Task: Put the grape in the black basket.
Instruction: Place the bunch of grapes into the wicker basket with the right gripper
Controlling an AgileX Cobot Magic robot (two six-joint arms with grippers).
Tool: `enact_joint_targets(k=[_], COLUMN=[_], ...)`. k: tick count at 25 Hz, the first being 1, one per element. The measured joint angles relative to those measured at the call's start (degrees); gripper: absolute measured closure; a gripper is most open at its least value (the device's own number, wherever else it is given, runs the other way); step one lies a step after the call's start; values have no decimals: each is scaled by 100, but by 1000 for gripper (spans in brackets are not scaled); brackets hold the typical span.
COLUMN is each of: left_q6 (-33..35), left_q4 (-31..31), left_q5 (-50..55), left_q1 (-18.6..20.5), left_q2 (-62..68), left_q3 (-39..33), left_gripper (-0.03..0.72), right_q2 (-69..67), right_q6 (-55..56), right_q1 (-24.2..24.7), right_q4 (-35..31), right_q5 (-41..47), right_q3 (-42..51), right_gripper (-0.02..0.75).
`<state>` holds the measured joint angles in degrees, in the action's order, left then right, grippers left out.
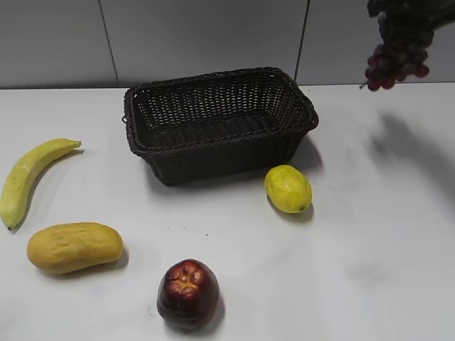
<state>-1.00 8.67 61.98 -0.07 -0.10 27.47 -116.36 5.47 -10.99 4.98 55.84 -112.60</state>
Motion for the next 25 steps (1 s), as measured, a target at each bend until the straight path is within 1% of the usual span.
enact_joint_targets(k=[3, 6, 12, 15, 20, 25], left_q6=[0, 0, 0, 0, 0, 0], left_q4=[0, 0, 0, 0, 0, 0], left_q5=[0, 0, 0, 0, 0, 0], left_q1=[0, 0, 0, 0, 0, 0], left_q2=[0, 0, 0, 0, 0, 0], left_q3=[0, 0, 0, 0, 0, 0], left_gripper=[452, 452, 452, 452, 452, 452], right_q2=[0, 0, -29, -216, -801, -1451], right_q6=[-32, -136, -204, -204, -210, -210], right_q1=[-301, -728, -1586, -1907, -2277, -2410], right_q4=[-6, -6, -69, -143, -278, -498], right_q5=[121, 70, -444, -610, -641, -646], right_q3=[-666, -1123, -1267, -1285, -1285, -1285], right_gripper=[382, 388, 389, 391, 400, 400])
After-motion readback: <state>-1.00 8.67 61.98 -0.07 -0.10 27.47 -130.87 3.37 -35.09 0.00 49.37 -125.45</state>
